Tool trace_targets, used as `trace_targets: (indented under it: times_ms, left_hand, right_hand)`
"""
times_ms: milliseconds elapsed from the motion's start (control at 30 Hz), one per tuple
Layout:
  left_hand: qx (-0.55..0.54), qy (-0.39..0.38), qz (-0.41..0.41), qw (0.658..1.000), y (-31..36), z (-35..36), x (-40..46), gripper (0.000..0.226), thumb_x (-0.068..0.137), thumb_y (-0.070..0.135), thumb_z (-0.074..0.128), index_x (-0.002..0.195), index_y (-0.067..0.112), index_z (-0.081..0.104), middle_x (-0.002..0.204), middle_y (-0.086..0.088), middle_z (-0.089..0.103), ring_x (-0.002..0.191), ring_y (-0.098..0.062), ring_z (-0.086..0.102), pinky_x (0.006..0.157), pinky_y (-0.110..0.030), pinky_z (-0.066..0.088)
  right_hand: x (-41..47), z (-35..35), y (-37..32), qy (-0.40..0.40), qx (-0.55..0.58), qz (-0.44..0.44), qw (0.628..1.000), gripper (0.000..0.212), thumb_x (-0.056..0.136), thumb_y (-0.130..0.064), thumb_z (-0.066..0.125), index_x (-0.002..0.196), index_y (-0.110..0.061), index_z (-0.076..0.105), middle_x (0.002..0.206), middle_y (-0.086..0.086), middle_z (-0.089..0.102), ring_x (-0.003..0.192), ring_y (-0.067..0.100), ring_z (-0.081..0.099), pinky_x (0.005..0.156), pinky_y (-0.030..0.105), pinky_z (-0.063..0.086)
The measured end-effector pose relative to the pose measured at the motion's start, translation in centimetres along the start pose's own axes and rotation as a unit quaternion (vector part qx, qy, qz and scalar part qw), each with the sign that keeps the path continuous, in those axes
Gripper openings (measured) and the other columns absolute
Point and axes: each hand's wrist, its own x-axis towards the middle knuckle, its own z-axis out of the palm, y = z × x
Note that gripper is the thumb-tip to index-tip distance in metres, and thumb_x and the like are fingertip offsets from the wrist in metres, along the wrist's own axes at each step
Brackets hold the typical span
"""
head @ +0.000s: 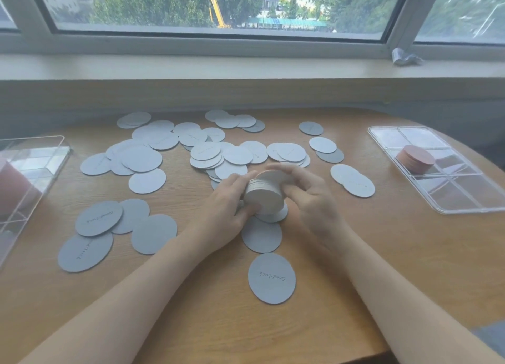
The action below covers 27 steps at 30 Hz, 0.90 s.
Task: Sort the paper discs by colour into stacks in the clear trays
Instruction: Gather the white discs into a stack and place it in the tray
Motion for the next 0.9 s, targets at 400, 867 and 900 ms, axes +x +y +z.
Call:
trace_targets:
  times_ms: [400,867,900]
  left_hand:
    - [-0.01,0.001,0.015,1.0,0.1,0.1,0.0,0.06,0.098,0.023,0.061,0.151,0.035,0.035,0.142,0.015,0.049,0.13,-0.002,0.042,0.107,-0.024,0.036]
    - [-0.036,-0.002,0.004,0.999,0.4,-0.3,-0.1,0.048,0.097,0.022,0.063,0.14,0.032,0.045,0.126,0.027,0.05,0.112,0.023,0.039,0.09,0.002,0.027]
    - [-0.036,-0.003,0.003,0.999,0.3,-0.3,-0.1,0.048,0.097,0.021,0.063,0.14,0.032,0.045,0.125,0.029,0.05,0.112,0.026,0.037,0.09,0.003,0.027]
  right_hand:
    - [0.6,-0.5,2.8,-0.081,-0.327,-0.064,0.939,0.07,0.094,-0.065,0.026,0.155,-0.031,0.02,0.153,-0.009,0.034,0.139,-0.002,0.021,0.11,0.01,0.001]
    - [1.4,-13.9,6.3,0.072,-0.485,0.201,0.848,0.066,0.077,-0.027,0.034,0.141,-0.032,0.048,0.147,-0.009,0.047,0.136,0.022,0.032,0.105,0.038,0.022]
    - [1.4,-13.7,6.6,0.064,-0.493,0.192,0.846,0.066,0.077,-0.025,0.033,0.141,-0.032,0.048,0.147,-0.008,0.047,0.136,0.022,0.033,0.105,0.037,0.021]
